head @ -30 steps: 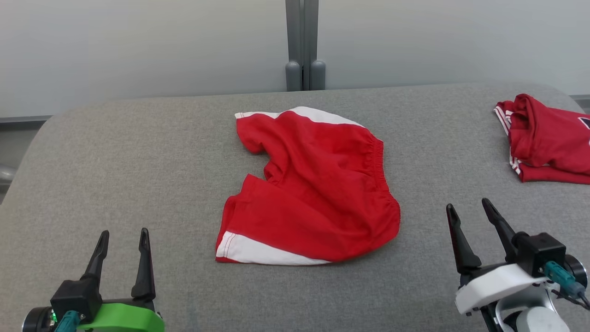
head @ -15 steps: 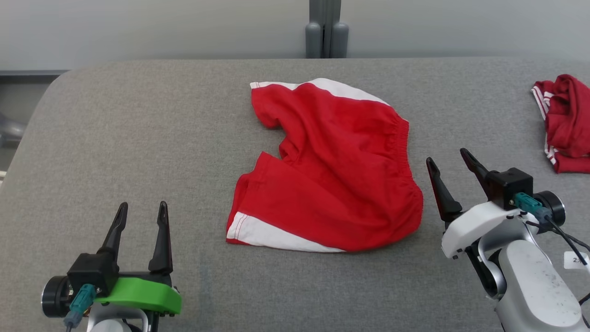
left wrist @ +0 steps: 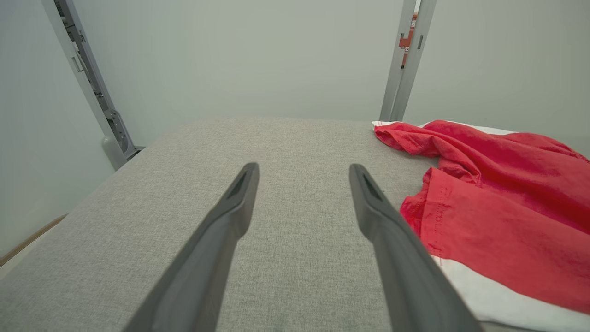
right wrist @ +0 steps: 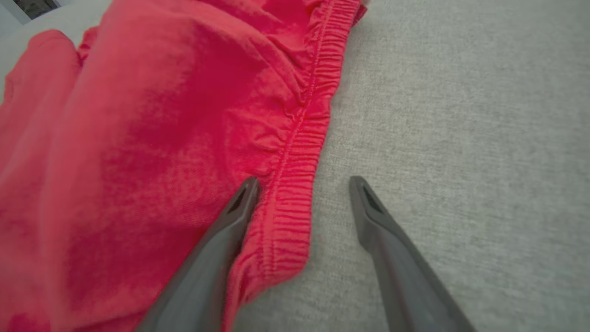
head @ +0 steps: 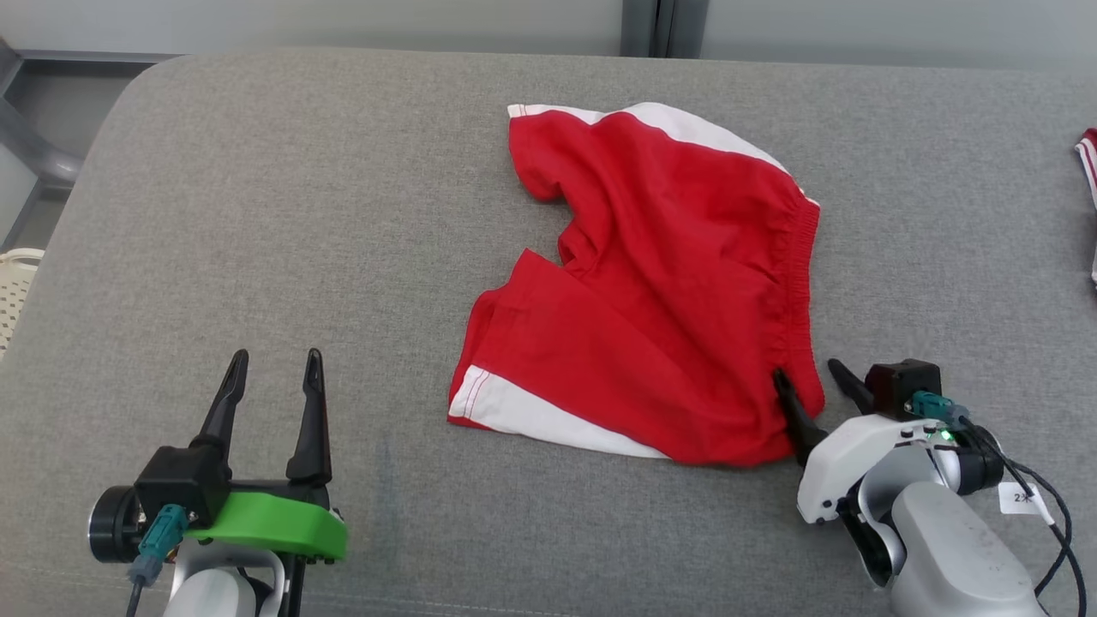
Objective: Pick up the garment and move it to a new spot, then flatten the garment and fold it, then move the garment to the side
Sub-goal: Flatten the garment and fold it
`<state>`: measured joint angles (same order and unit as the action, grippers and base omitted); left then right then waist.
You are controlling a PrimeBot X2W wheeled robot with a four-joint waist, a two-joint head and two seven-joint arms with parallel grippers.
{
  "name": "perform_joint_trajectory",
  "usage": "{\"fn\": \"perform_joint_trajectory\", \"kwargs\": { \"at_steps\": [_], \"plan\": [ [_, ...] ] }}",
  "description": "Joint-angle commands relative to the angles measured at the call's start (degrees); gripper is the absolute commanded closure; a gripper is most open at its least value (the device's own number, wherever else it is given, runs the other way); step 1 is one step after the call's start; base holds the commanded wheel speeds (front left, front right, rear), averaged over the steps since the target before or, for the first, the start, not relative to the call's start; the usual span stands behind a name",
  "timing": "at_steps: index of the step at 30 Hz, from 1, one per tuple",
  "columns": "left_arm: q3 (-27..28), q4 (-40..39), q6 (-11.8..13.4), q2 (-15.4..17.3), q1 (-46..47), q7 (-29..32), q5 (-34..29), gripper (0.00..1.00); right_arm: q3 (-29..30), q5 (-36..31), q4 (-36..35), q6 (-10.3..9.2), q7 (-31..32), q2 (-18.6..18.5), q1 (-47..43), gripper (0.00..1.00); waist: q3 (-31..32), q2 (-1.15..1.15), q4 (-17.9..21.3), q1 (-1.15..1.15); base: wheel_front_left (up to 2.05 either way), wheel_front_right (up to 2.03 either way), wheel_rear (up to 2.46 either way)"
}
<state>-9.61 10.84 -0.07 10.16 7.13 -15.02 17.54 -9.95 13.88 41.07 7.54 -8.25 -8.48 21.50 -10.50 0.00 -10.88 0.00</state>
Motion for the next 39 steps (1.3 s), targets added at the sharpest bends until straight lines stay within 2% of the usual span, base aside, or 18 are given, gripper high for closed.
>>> {"fn": "perform_joint_trajectory", "kwargs": {
  "at_steps": [1,2,4,10,16,23,31,34,39],
  "plan": [
    [0.21,0.15,-0.33,-0.21,0.83,-0.17,-0.45,0.0,-0.27,1.13,1.31,-0.12,-0.03,0.2,0.51,0.28,-0.09,0.0,0.01,0.0,0.0,0.0,0.0],
    [0.24,0.29,-0.43,-0.34,0.75,-0.16,-0.68,0.0,-0.64,2.05,2.38,-0.11,0.11,0.44,0.67,0.71,-0.07,0.0,0.17,0.0,0.0,0.0,0.0],
    [0.25,0.52,-0.67,-0.51,0.78,-0.17,-1.07,0.0,-1.27,3.73,3.82,-0.11,0.1,0.89,0.77,1.0,0.06,0.0,0.46,0.0,0.0,0.0,0.0],
    [0.83,0.95,-1.06,-0.61,0.47,-0.17,-1.95,0.0,-3.02,7.19,5.68,-0.13,-1.75,-0.36,0.92,1.0,1.58,0.0,1.86,0.0,0.0,0.0,0.0],
    [1.39,1.2,-1.28,-0.84,-1.29,-0.16,-2.23,0.0,-3.75,8.98,1.87,-0.12,-4.45,-3.19,-2.21,1.0,3.62,0.0,4.05,0.0,0.0,0.0,0.0],
    [1.78,0.97,-1.52,-1.45,-2.82,-0.16,-2.46,0.0,-0.65,10.27,-8.33,-0.12,-3.8,-7.74,-11.17,1.0,5.05,0.0,6.24,0.0,0.0,0.0,0.0],
    [2.42,0.58,-1.91,-2.04,-2.85,-0.17,-2.81,0.0,5.15,9.93,-24.35,-0.11,2.11,-7.24,-22.64,1.0,4.28,0.0,7.14,0.0,0.0,0.0,0.0],
    [2.45,0.76,-2.2,-2.35,-2.44,-0.17,-3.05,0.0,5.74,9.26,-29.27,-0.11,3.4,-6.13,-22.94,1.0,3.9,0.0,6.97,0.0,0.0,0.0,0.0],
    [2.04,1.07,-2.81,-2.94,-0.72,-0.17,-3.46,0.0,5.01,8.32,-35.05,-0.1,5.07,-5.35,-18.07,1.0,2.59,0.0,5.56,0.0,0.0,0.0,0.0]
  ]
}}
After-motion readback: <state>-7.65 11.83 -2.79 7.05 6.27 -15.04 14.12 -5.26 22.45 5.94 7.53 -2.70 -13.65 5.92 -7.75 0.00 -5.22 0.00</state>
